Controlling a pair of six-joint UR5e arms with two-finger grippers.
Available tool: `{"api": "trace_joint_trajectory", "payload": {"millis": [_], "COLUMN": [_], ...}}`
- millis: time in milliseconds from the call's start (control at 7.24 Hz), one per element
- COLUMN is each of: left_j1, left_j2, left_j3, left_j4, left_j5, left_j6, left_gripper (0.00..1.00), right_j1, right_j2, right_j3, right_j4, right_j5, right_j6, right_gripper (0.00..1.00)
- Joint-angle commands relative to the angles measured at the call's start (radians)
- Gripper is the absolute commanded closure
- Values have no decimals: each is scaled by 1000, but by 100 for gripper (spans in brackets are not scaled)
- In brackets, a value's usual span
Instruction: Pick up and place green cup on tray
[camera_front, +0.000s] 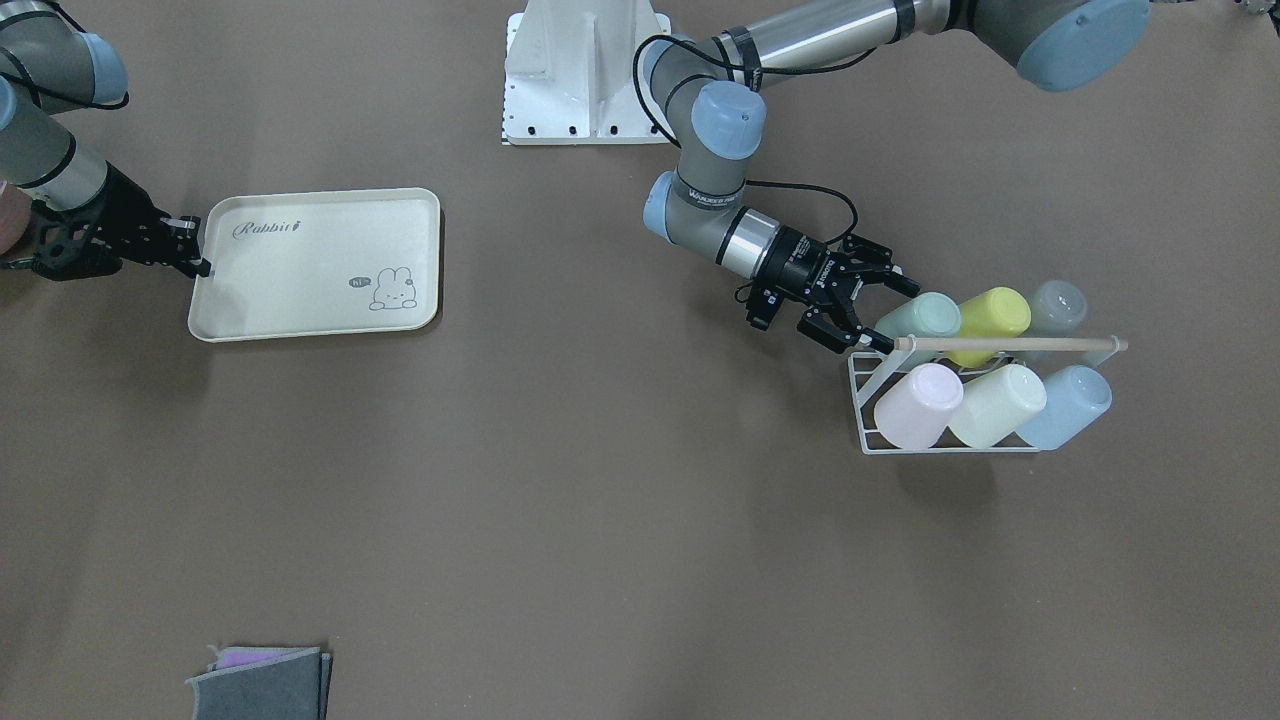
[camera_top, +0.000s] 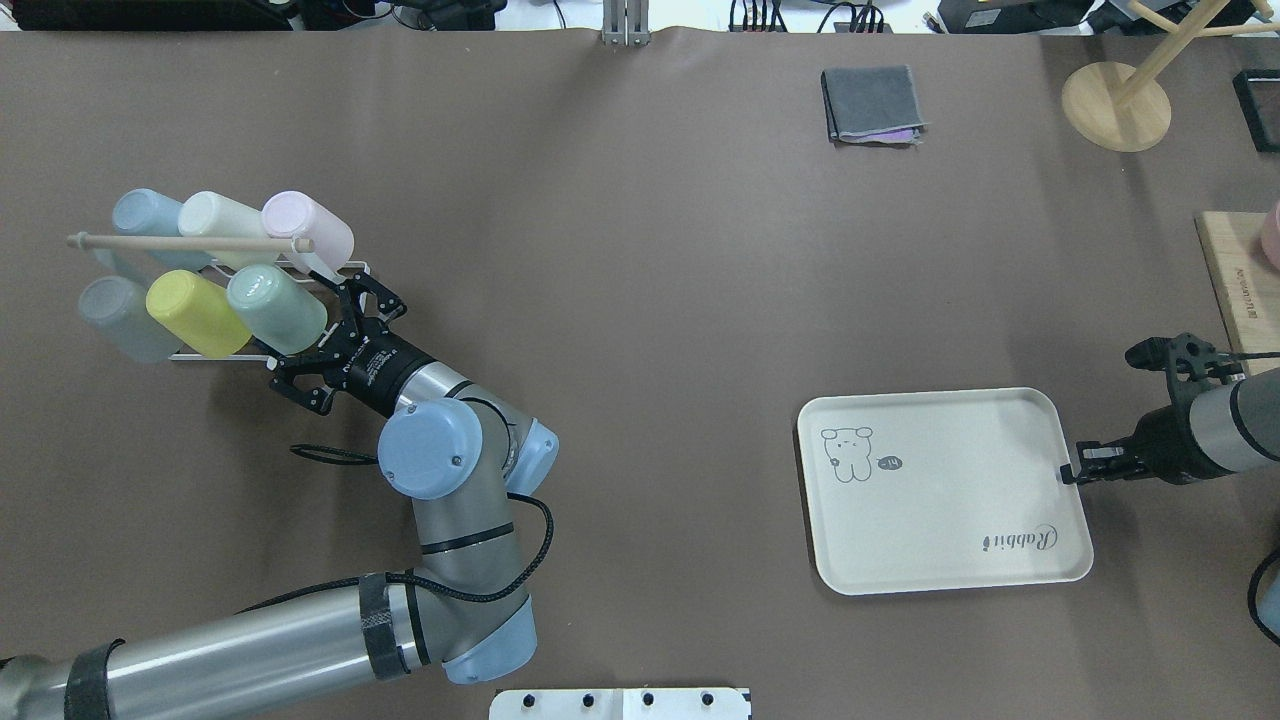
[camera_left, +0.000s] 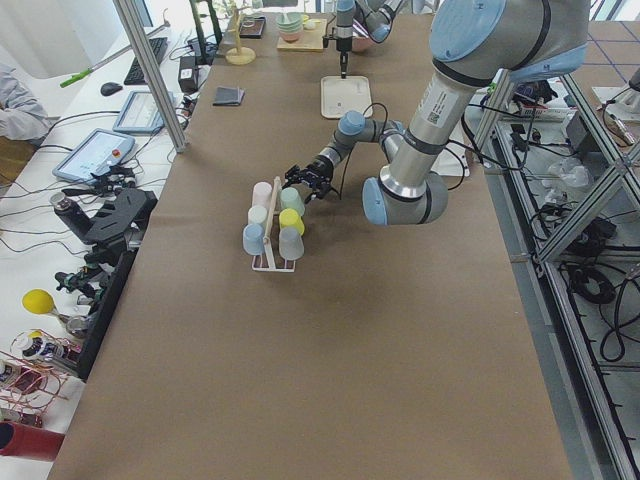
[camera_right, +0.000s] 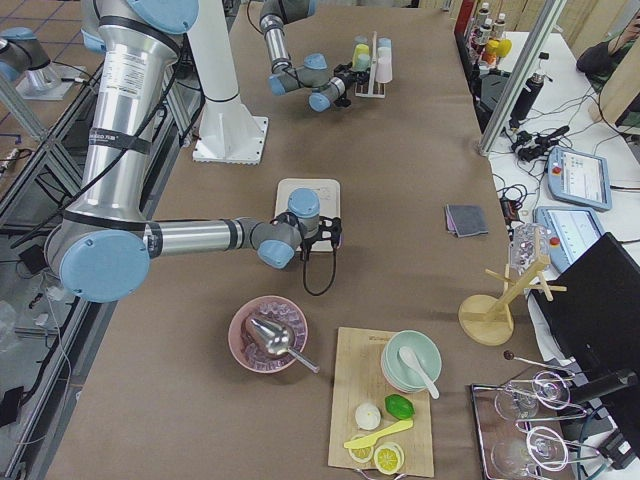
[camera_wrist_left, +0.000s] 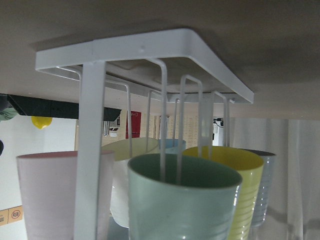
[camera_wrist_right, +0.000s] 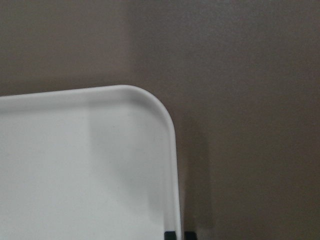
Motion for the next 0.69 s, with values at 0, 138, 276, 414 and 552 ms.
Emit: {"api": "trace_joint_trajectory", "payload": {"millis": [0, 138, 276, 414, 552], "left_j1": [0, 0, 0, -1, -3], "left_j2": [8, 11, 11, 11, 13], "left_j3": [4, 4, 4, 5, 10], "left_j4": [1, 3, 4, 4, 4], "left_j5": [10, 12, 12, 12, 12], "left_j6": [-22, -20, -20, -22, -29], "left_gripper": [6, 6, 6, 6, 6], "right_j1": [7, 36, 118, 224, 304], "right_j2": [0, 2, 3, 33, 63], "right_j3": [1, 11, 18, 22, 31], "right_j4": [0, -3, -1, 6, 8], "right_j5": [1, 23, 100, 197, 283], "right_j6": [0, 0, 0, -1, -15], "right_gripper": [100, 100, 100, 100, 100]}}
